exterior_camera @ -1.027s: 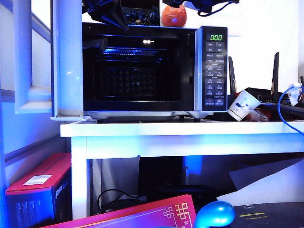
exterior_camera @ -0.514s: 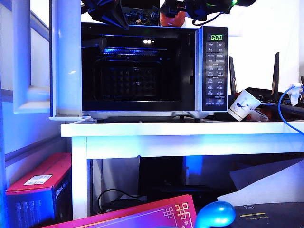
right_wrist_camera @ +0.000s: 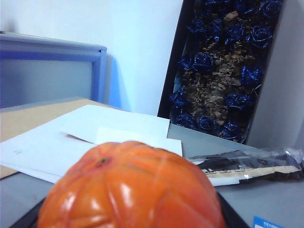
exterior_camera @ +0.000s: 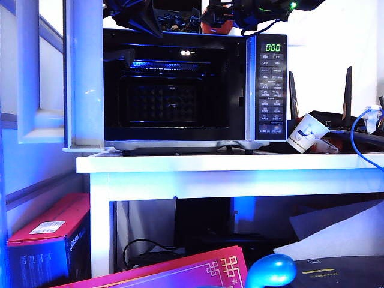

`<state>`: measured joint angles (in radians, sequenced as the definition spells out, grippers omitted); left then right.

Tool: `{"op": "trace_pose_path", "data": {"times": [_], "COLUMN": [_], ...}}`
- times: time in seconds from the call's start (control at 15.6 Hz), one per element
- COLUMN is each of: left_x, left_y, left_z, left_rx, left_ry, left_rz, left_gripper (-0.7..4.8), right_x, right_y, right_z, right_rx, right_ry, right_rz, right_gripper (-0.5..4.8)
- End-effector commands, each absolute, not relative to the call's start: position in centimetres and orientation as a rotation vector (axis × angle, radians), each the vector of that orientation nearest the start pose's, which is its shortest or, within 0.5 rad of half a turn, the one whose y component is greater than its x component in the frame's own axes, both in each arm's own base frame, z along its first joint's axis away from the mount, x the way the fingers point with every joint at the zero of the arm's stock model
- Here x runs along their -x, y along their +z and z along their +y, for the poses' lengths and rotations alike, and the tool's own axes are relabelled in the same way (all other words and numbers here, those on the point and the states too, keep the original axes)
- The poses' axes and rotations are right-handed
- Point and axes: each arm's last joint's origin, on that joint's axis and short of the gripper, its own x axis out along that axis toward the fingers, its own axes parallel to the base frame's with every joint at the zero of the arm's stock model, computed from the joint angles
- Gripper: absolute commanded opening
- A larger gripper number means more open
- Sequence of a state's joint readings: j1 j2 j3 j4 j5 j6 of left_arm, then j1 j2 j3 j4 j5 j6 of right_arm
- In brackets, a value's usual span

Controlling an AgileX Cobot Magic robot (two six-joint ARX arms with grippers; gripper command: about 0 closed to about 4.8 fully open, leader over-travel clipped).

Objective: Open the microwave door, place the orange inside the microwave, then close the microwave door.

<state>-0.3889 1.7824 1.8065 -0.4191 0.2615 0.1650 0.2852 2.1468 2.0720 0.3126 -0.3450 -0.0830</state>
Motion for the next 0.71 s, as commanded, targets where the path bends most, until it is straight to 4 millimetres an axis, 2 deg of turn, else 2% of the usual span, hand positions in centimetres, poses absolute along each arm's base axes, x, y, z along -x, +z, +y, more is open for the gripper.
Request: {"op": "trace_pose_path", "data": {"times": [0.06, 0.26, 0.39, 0.58, 0.71], "left_x": [-37.4, -37.4, -37.4, -37.2, -37.2], "left_y": [39.0, 39.0, 38.9, 38.6, 38.5], "left_z": [-16.2, -16.2, -16.2, -16.1, -16.1], "left_rx": [-0.181, -0.182, -0.182, -0.184, -0.185], "left_ry": [-0.68, -0.679, -0.679, -0.681, -0.682], "left_rz": [0.348, 0.353, 0.365, 0.396, 0.407], "left_gripper": [-0.04, -0.04, -0.05, -0.04, -0.04], "right_x": [-47.8, -46.9, -45.5, -42.5, -41.1], "right_y": [39.1, 40.3, 41.6, 44.1, 44.9], "right_z": [15.3, 15.1, 14.7, 14.0, 14.2], "right_rx": [0.095, 0.093, 0.102, 0.132, 0.149], "right_ry": [0.678, 0.683, 0.703, 0.755, 0.78], "right_rz": [-0.257, -0.225, -0.167, -0.09, -0.047], "right_gripper": [2.73, 2.78, 3.06, 3.05, 3.05]}}
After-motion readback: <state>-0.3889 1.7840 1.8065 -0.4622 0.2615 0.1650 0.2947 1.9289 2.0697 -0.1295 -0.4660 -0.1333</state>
